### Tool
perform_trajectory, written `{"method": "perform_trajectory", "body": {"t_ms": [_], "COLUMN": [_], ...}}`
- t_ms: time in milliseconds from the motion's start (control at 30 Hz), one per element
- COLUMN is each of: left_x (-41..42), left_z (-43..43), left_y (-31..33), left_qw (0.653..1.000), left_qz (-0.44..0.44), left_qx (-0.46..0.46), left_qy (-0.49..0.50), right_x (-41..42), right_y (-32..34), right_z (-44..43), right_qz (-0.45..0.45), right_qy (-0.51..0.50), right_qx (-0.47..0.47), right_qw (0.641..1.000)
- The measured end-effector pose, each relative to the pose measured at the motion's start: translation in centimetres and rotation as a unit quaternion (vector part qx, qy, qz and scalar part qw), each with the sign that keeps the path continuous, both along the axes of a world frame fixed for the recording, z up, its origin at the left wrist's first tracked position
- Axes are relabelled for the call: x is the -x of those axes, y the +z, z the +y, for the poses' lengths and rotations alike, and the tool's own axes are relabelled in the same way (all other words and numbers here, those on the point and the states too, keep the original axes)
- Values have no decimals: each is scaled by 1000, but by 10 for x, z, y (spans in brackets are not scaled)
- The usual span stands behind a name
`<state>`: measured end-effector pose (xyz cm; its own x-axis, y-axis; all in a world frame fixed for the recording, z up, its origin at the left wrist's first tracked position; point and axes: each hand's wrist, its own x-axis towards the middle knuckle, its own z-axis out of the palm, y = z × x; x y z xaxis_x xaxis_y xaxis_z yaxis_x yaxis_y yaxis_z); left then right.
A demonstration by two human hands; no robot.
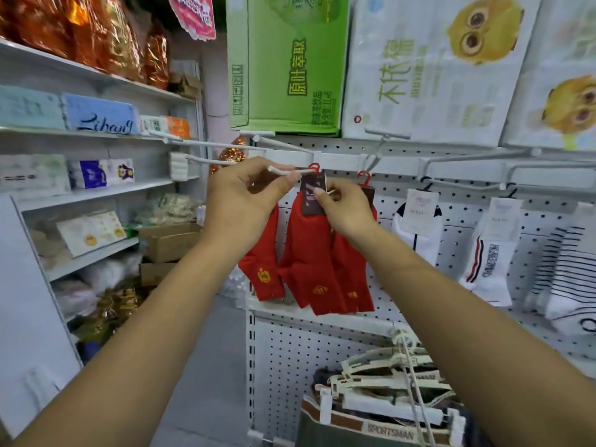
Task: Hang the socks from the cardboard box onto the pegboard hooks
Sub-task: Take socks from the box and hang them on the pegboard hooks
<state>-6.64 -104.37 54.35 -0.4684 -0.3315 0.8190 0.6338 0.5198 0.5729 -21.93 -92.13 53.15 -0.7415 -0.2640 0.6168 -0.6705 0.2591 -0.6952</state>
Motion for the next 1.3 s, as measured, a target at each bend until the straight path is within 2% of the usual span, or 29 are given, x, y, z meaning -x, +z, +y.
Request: {"method": "perform_trajectory", "body": {"t_ms": [100, 400, 567, 700, 1000, 1200, 1300], "left_x": [-1, -3, -10, -20, -83, -148, -180], "left_z": [-3, -1, 8, 24, 138, 257, 316], "left_y": [0, -5, -17, -43, -136, -206, -246], "left_qw": [1000, 1000, 999, 997, 974, 949, 932], "left_qz": [-9, -21, -46, -70, -197, -296, -343], "left_qx": [11, -3, -3, -6, 84, 110, 116], "left_qy": [5, 13, 17, 43, 70, 5, -19], "right_x": [4, 10, -12, -54, -163, -240, -284], "right_y": [-5, -20, -37, -44, -100, -167, -212], "right_z": [-4, -4, 28, 67, 211, 342, 412], "right_qz": [-32, -181, -111, -64, 53, -10, -84], "right_qy": [0, 33, -19, -9, -52, -110, -133], "right_qx": [-28, 38, -14, -69, -238, -255, -256], "right_qw": [999, 982, 994, 996, 968, 961, 954]}}
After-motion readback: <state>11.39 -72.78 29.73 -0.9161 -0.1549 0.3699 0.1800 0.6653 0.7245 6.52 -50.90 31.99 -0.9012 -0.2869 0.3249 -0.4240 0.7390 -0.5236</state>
